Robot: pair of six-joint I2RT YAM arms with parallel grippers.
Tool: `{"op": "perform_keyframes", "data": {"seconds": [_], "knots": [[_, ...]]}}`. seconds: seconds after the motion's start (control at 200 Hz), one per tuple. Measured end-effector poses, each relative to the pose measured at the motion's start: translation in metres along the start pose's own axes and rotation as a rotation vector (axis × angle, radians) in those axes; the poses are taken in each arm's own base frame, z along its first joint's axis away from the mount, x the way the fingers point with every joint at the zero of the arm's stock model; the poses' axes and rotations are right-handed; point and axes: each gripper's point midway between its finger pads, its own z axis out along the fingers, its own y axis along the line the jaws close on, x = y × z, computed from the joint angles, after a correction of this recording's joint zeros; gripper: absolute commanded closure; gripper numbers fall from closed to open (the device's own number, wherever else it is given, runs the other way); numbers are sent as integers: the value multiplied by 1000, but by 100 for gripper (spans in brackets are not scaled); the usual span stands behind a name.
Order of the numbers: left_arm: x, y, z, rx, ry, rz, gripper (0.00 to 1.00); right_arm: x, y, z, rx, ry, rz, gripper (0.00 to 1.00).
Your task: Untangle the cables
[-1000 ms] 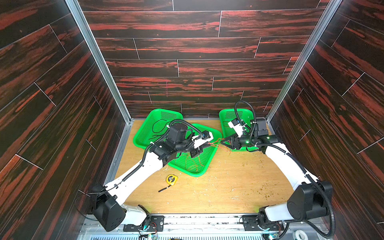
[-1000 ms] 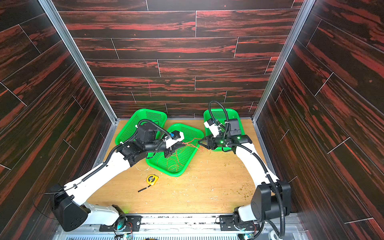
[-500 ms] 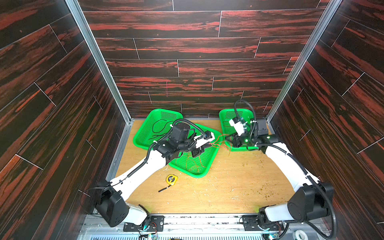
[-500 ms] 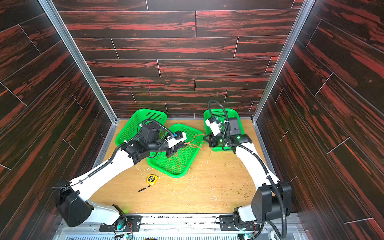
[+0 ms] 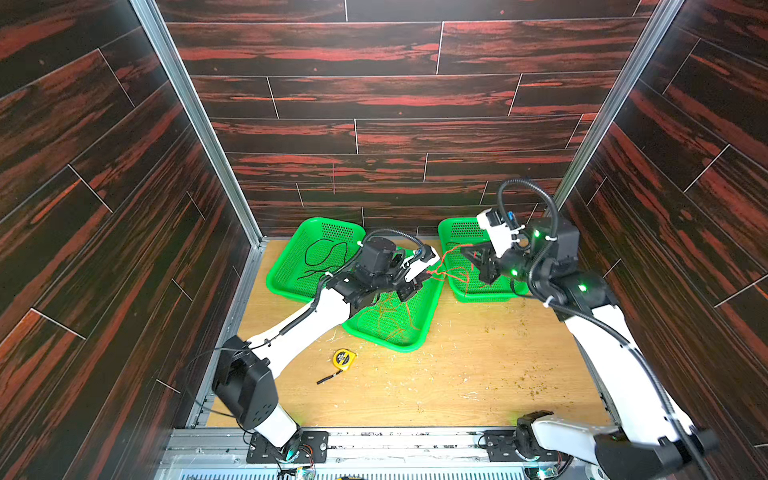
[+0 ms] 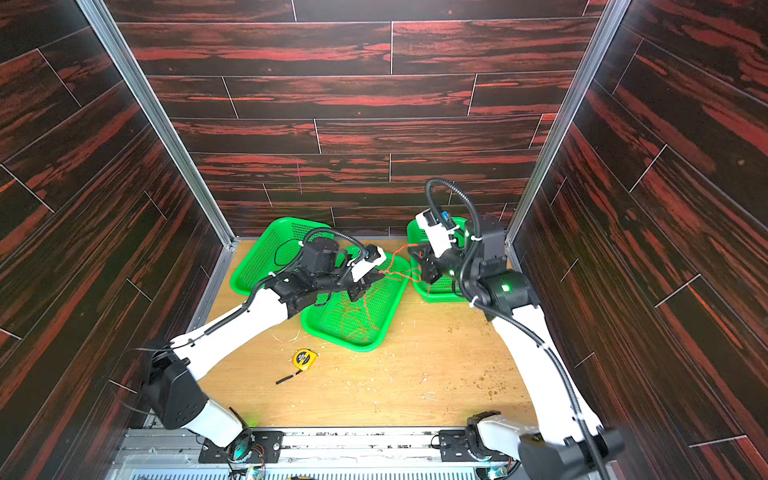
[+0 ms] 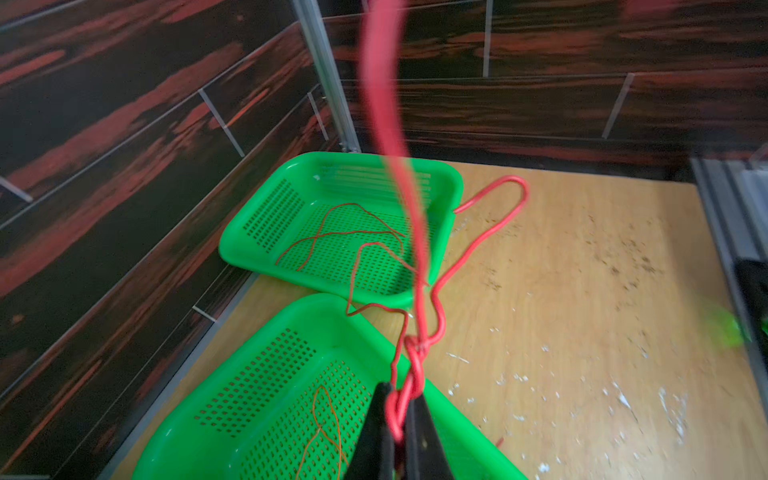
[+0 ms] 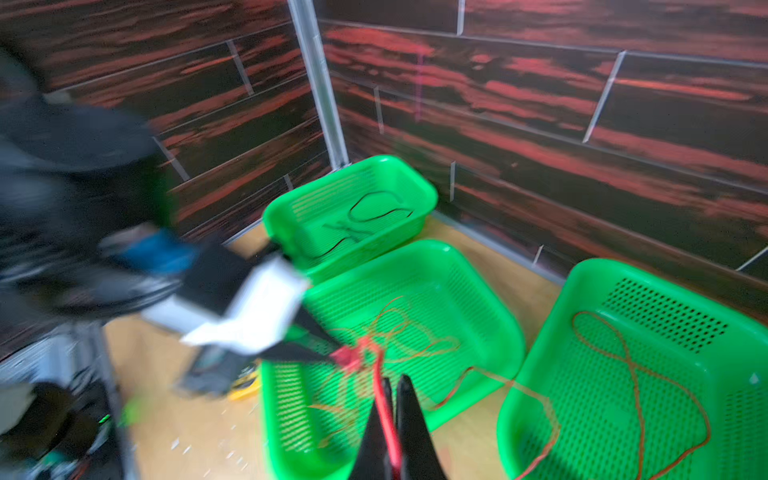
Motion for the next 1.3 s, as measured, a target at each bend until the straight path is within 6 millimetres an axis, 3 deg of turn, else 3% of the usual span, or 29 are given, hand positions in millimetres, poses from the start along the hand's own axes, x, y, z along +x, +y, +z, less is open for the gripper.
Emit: {"op": "perform_keyframes", "data": {"seconds": [0.11,0.291,0.531,0.716,0.867,0.962,1.077,1.303], "knots": [[-4,10,0,-45,-17,-51,100,19,10,-12,-2,35,27,100],[-16,25,-2,-89,-65,-129,100,67,30,-20,-57,89,106,100],[-18,34,11,-101,-96,-228,100,113,31,-3,-86,160,171,100],[-25,39,9,-113,-130,-269,100,141,25,17,-91,192,204,100],[-28,41,7,-116,-159,-297,100,148,13,27,-76,182,233,100],[-30,39,1,-110,-183,-307,100,148,-4,28,-56,146,270,100],[-38,27,-7,-59,-225,-296,100,148,-32,29,-22,119,319,100],[-49,5,-18,66,-295,-256,100,146,-60,51,-39,158,376,100]]}}
